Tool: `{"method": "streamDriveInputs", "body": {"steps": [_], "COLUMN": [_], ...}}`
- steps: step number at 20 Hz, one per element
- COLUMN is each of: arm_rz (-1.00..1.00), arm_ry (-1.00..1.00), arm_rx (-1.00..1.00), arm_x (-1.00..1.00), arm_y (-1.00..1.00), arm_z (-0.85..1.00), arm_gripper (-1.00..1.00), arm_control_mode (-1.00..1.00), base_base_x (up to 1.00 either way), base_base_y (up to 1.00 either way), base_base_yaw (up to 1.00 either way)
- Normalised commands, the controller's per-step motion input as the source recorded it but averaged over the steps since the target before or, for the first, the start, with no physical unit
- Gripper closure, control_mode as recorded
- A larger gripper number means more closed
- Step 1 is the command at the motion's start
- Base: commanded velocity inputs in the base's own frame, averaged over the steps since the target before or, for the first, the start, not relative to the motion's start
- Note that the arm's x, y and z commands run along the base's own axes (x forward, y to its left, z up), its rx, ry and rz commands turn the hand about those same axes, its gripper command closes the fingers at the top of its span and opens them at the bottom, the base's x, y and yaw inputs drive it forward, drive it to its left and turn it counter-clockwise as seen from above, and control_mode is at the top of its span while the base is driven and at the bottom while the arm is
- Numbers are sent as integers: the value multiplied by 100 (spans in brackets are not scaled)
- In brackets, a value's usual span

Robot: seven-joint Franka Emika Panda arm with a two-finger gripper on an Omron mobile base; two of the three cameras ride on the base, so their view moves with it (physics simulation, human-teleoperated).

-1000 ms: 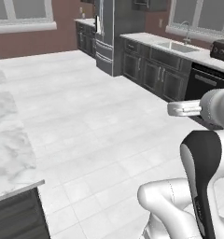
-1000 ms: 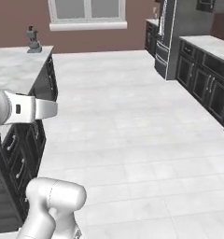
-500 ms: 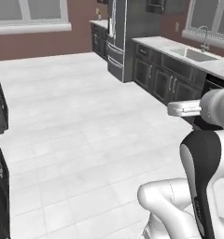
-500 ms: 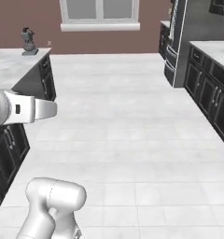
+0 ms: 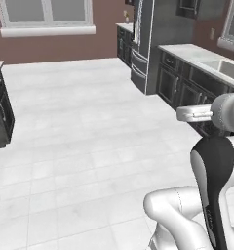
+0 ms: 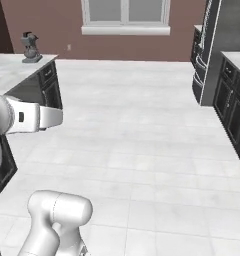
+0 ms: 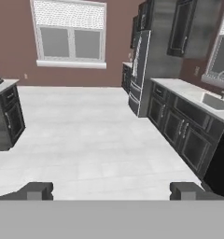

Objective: Navigate to the fridge.

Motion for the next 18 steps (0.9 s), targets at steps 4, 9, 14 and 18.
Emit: {"method": "streamDriveInputs", "body": {"steps": [4,9,14,18], "arm_rz": [0,0,0,0], "arm_ry": [0,0,0,0], "arm_rx": [0,0,0,0], "arm_x": [0,0,0,0], "arm_y": [0,0,0,0], "arm_z": [0,0,0,0], "arm_gripper": [-100,-100,-100,-100], "arm_control_mode": [100,100,100,100], "base_base_x": [100,100,100,100], "base_base_y": [-16,23,56,60], "base_base_yaw": [10,-16,-42,-51]}}
